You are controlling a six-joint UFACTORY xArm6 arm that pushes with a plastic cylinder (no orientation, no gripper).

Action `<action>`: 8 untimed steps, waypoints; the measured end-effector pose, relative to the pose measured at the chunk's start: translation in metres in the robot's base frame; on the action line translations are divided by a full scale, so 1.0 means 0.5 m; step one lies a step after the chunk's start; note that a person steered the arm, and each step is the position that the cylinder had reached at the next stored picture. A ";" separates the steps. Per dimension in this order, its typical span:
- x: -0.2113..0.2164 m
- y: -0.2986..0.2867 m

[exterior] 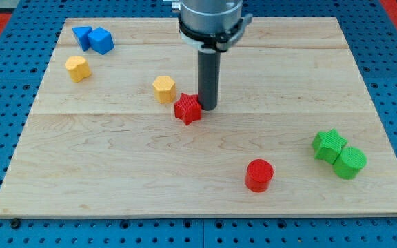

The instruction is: Place the green star to the top right of the red star

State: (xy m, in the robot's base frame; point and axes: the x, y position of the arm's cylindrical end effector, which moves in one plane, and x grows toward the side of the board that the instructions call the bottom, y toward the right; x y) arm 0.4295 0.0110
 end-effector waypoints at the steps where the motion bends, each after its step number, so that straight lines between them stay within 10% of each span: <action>1: -0.038 0.090; 3: -0.161 0.410; 5: 0.156 0.666; 8: 0.276 0.497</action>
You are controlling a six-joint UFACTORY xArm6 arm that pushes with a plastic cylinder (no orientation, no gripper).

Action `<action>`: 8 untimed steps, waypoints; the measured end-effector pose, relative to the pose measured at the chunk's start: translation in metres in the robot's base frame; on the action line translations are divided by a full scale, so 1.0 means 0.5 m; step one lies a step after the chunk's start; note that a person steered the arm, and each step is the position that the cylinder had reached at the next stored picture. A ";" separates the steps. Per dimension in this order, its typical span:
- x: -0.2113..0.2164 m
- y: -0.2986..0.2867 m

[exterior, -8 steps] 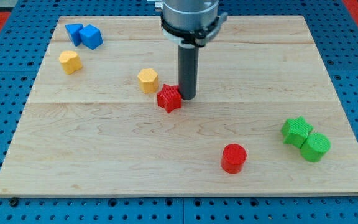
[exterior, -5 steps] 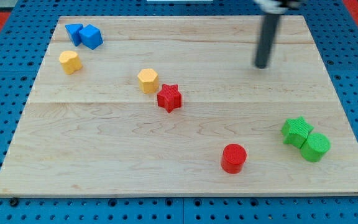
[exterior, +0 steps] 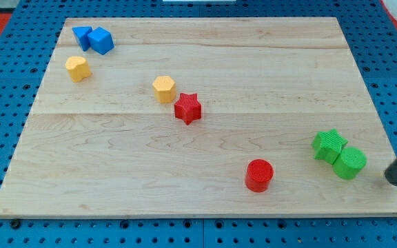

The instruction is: Place the green star to the top right of the red star

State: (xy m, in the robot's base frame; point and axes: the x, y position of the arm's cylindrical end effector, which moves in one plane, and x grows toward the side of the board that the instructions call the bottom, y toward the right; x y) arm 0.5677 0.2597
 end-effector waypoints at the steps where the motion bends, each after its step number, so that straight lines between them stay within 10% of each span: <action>1: -0.069 -0.162; 5: -0.444 -0.263; 8: -0.357 -0.273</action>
